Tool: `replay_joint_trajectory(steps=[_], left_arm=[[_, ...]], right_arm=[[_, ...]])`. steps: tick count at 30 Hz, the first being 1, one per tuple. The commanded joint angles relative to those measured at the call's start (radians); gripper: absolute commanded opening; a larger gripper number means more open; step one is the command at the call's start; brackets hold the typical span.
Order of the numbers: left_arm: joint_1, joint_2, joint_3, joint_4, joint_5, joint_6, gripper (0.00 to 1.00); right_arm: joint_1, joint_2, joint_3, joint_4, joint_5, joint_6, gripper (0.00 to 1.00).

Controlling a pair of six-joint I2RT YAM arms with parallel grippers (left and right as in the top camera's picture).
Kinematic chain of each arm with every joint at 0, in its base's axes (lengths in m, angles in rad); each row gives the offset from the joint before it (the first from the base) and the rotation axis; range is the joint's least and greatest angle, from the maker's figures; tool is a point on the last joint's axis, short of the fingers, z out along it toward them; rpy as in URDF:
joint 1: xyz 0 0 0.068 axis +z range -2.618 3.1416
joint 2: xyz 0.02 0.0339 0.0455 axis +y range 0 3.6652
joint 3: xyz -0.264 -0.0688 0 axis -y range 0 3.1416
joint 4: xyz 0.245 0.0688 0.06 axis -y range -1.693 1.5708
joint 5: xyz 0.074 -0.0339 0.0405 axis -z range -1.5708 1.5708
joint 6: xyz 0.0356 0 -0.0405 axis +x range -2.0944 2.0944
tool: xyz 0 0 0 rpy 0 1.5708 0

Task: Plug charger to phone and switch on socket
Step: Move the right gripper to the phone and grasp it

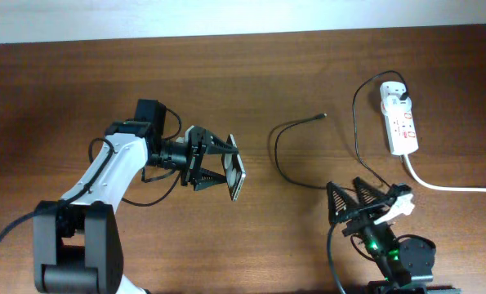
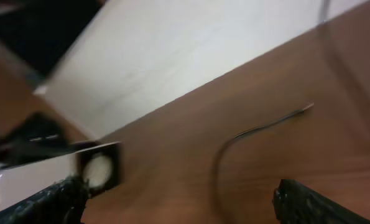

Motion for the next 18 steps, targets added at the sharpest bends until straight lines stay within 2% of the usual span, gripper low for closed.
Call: replay_joint_trajectory(steps=[1,6,9,14,16,18], left_arm=[[0.005,-0.002,0.003,0.002,0.053,0.020,0.51],[0.005,-0.002,0.003,0.010,0.051,0.020,0.49],[0.005,-0.002,0.003,0.019,0.033,0.020,0.49],[0.005,-0.002,0.003,0.028,0.033,0.020,0.49],[0.005,-0.002,0.003,0.028,0.033,0.020,0.48],[0.005,-0.002,0.003,0.029,0.033,0.020,0.49]], right_arm=[[-0.003,-0.007,-0.007,-0.001,-0.158,0.182,0.99],[-0.003,0.005,0.015,-0.012,-0.266,0.116,0.99],[-0.002,0.090,0.132,-0.095,-0.275,0.104,0.99],[0.034,0.464,0.552,-0.481,-0.270,-0.127,0.99],[0.127,0.624,0.734,-0.604,-0.197,-0.174,0.99],[0.285,0.756,0.860,-0.645,-0.096,-0.176,0.99]])
